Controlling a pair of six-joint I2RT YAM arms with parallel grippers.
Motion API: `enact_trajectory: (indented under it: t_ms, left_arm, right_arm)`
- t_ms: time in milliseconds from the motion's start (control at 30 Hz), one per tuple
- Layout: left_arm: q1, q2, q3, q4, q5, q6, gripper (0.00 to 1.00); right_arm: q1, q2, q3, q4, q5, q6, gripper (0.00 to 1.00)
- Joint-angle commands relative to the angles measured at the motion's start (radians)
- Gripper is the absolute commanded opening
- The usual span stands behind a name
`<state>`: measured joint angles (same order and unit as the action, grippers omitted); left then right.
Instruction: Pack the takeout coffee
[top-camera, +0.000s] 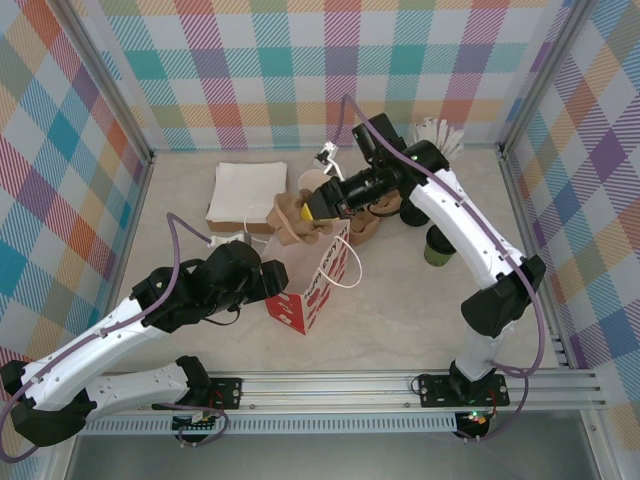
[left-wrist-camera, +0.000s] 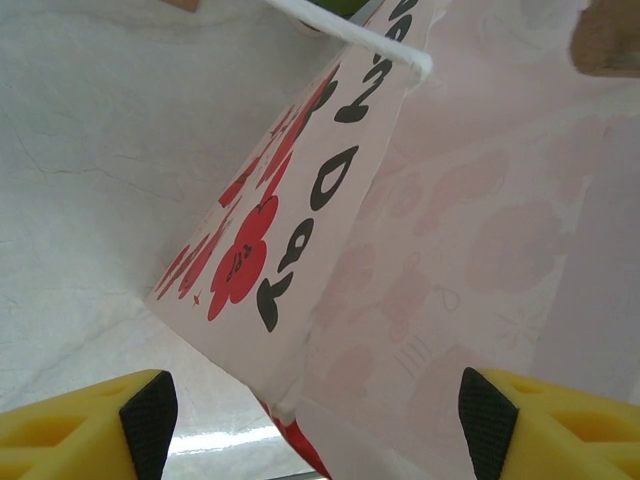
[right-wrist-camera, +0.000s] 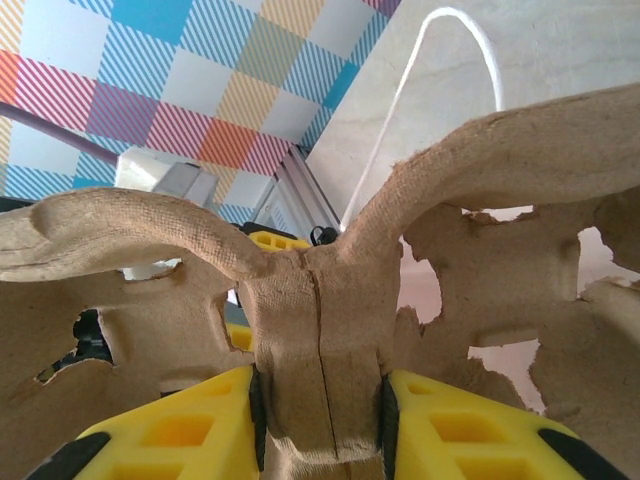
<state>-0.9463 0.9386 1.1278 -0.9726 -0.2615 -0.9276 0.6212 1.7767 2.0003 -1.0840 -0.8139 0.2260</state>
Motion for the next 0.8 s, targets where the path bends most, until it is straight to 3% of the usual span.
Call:
enact_trajectory:
  t_ms: [0,333,767]
  left_arm:
    - [0.011,-0.008,-0.019,-0.018,0.01,-0.003,0.75]
    - [0.011,-0.025,-0.025,-0.059,-0.007,-0.007,0.73]
    - [0.013,-0.032,-0.029,-0.058,-0.008,-0.009,0.73]
  right_arm:
    - [0.006,0.021,-0.006,0.01,-0.037,-0.011,0.34]
    - [0.007,0.066,0.034,-0.138,0.119,-0.119,0.34]
    - [0.021,0.128,0.104,-0.232,0.317,-0.138,0.34]
